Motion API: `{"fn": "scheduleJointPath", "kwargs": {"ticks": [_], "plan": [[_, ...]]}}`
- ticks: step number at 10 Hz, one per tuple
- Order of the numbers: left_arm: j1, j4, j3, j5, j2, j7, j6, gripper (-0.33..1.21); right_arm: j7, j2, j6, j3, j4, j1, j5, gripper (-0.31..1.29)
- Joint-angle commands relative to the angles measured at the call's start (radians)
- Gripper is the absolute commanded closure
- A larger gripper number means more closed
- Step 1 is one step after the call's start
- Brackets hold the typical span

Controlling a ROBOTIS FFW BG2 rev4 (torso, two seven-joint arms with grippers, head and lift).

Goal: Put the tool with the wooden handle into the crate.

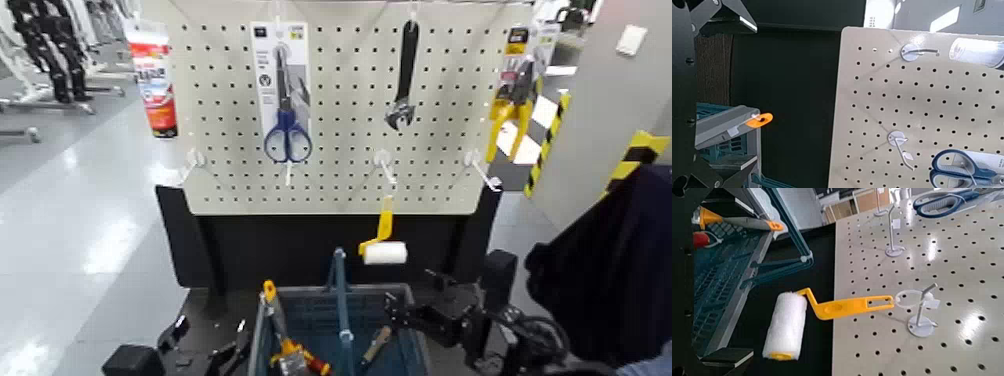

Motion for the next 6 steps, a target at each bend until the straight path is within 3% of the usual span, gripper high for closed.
{"fn": "scheduleJointPath", "kwargs": {"ticks": [1,4,6], "plan": [[-0.001,0.0,-0.001,0.0,0.0,0.0,0.0,0.15,-0.147,0.04,-0.117,-0.026,-0.076,0.114,0.035,0.06],[-0.003,0.0,-0.001,0.0,0.002,0.0,0.004,0.15,-0.393,0.063,-0.288,-0.003,-0.103,0.241,0.058,0.06],[-0.004,0.0,-0.004,0.0,0.003,-0.002,0.007,0.15,-0.534,0.06,-0.396,0.042,-0.099,0.298,0.092,0.06]]}}
